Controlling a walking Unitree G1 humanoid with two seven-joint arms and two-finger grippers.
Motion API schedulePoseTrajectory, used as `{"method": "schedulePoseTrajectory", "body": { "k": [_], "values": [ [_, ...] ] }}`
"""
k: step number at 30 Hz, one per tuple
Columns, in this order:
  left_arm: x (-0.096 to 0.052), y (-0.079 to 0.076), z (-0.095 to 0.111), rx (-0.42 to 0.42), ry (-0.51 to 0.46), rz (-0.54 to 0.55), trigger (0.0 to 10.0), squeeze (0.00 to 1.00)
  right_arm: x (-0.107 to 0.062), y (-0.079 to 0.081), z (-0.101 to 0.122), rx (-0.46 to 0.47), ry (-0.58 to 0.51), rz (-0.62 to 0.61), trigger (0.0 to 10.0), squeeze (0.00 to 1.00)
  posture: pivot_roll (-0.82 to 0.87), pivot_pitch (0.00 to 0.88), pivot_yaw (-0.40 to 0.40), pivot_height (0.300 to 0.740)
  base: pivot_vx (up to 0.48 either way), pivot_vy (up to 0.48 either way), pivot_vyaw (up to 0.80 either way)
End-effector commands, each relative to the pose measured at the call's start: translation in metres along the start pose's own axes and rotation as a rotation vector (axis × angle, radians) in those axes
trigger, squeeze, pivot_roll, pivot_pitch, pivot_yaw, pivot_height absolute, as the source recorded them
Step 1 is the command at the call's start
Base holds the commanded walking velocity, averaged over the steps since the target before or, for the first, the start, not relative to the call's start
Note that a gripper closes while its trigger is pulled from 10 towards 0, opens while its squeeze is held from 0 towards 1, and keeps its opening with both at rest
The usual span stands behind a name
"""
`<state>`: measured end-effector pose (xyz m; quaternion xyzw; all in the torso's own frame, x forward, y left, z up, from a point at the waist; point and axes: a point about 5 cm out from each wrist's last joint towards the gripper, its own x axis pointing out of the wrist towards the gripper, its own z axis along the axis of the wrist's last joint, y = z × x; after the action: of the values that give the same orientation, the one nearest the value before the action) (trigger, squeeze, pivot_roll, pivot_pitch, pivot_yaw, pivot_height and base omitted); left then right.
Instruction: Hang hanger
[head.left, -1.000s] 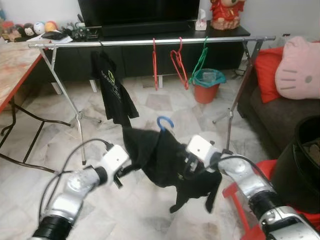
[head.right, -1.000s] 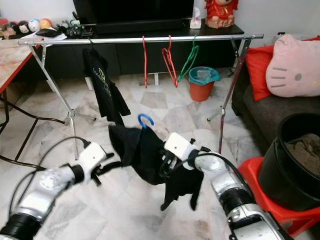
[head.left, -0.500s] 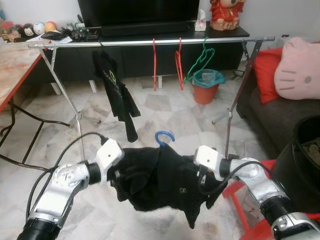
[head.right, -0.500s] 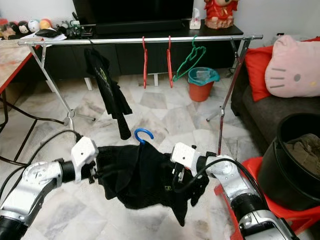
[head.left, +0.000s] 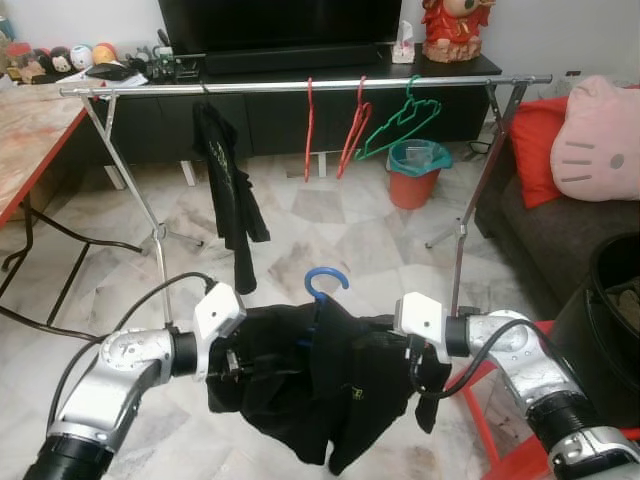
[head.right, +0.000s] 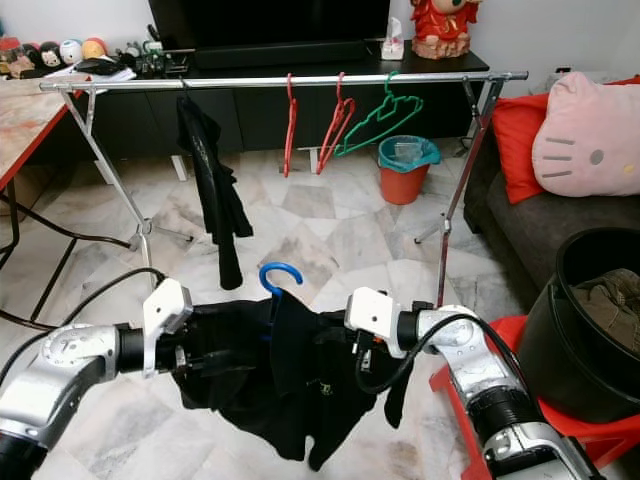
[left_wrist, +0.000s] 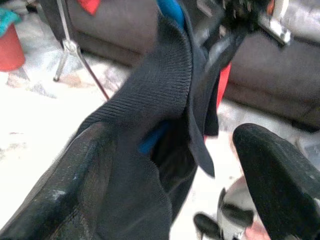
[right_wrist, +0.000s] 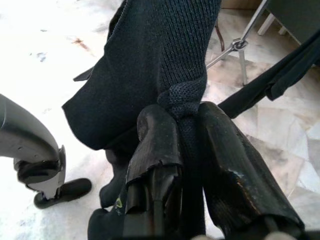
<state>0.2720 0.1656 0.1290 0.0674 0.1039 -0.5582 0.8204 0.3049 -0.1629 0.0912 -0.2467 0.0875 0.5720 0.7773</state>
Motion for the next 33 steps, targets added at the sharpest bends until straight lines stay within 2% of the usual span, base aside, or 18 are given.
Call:
{"method": "schedulePoseTrajectory", "body": {
  "k": [1, 5, 11, 13, 17, 18, 33],
  "values": [
    [-0.007, 0.002, 0.020, 0.032, -0.048, -0.016, 10.0, 1.00, -0.002, -0.005, 0.008, -0.030, -0.036, -0.019, 0.0, 0.00, -0.02, 0.000, 0.054, 0.740, 0.000, 0.000, 0.00],
    [-0.011, -0.002, 0.027, 0.015, -0.064, -0.076, 10.0, 1.00, 0.000, -0.004, 0.009, -0.029, -0.042, -0.018, 0.0, 0.00, -0.01, 0.000, 0.053, 0.740, 0.000, 0.000, 0.00],
    [-0.013, -0.002, 0.028, -0.003, -0.069, -0.089, 10.0, 1.00, 0.002, -0.004, 0.010, -0.033, -0.048, -0.013, 0.0, 0.00, -0.01, 0.000, 0.053, 0.740, 0.000, 0.000, 0.00],
    [-0.012, -0.004, 0.025, -0.007, -0.035, -0.112, 10.0, 1.00, 0.003, -0.004, 0.012, -0.034, -0.055, -0.009, 0.0, 0.00, -0.01, 0.000, 0.057, 0.740, 0.000, 0.000, 0.00],
    [-0.011, -0.005, 0.020, -0.026, -0.028, -0.118, 10.0, 1.00, 0.003, -0.004, 0.015, -0.037, -0.072, 0.003, 0.0, 0.00, -0.01, 0.000, 0.057, 0.740, 0.000, 0.000, 0.00],
    [-0.007, -0.007, 0.014, -0.056, -0.025, -0.130, 10.0, 1.00, 0.004, -0.004, 0.016, -0.043, -0.078, 0.001, 0.0, 0.00, -0.01, 0.000, 0.058, 0.740, 0.000, 0.000, 0.00],
    [0.015, -0.016, 0.000, -0.088, -0.003, -0.157, 10.0, 1.00, 0.009, 0.000, 0.026, -0.063, -0.119, 0.046, 0.0, 0.00, -0.02, 0.000, 0.060, 0.740, 0.000, 0.000, 0.00]
  ]
}}
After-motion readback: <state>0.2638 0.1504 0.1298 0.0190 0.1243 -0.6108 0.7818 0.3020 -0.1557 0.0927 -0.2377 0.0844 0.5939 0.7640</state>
